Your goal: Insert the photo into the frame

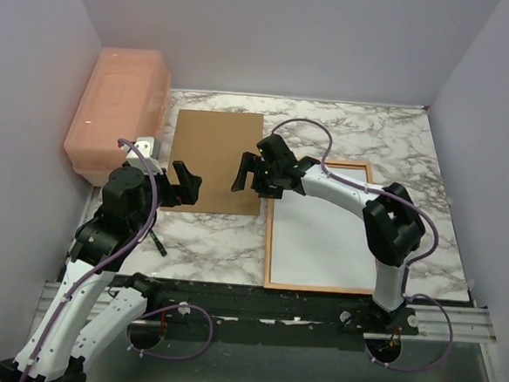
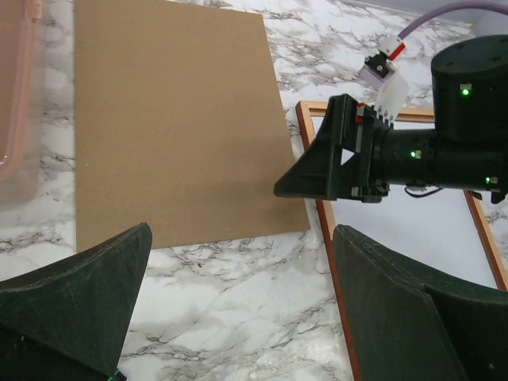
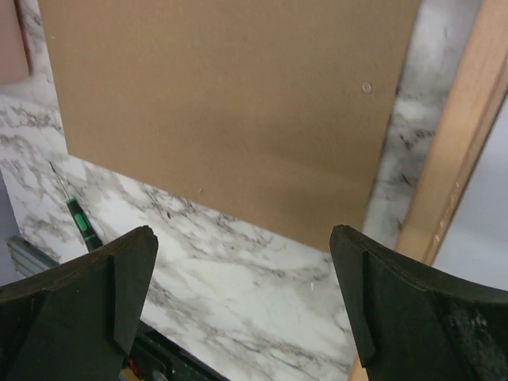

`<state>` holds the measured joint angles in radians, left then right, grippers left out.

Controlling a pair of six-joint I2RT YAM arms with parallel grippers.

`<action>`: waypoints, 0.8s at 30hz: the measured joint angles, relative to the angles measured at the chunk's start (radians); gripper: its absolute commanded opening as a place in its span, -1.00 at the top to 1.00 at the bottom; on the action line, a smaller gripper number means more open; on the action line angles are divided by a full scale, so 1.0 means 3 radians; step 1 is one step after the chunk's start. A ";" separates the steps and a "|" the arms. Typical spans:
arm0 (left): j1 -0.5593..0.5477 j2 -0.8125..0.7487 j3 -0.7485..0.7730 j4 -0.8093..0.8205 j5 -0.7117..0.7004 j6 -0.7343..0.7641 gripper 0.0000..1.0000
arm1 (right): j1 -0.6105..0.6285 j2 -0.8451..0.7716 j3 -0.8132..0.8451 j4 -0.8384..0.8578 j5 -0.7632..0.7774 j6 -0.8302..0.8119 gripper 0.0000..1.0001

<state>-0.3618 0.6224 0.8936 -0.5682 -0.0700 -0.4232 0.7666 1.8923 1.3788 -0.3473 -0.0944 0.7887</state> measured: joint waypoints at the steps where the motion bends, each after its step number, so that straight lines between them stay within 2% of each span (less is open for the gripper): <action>1: 0.0000 0.0022 0.0000 -0.0011 0.0001 0.0004 -0.97 | -0.0001 0.0097 0.0113 -0.0006 0.0005 0.0000 -0.99; 8: 0.0000 0.0114 0.0000 -0.0011 0.0001 0.0011 -0.97 | -0.0003 0.0646 0.0706 -0.0128 0.0092 -0.0001 -0.99; 14: 0.0000 0.0148 0.0000 -0.0011 0.0000 0.0027 -0.97 | -0.0010 0.1030 0.1236 -0.0497 0.0458 -0.0013 -0.99; 24: 0.0000 0.0214 -0.0025 -0.0009 -0.0001 0.0025 -0.97 | -0.0107 0.1100 0.1293 -0.0748 0.0762 -0.0014 -1.00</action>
<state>-0.3618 0.6865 0.8860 -0.5709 -0.0704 -0.4156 0.7345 2.2223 1.7668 -0.5716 0.1341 0.7845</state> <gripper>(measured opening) 0.985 0.996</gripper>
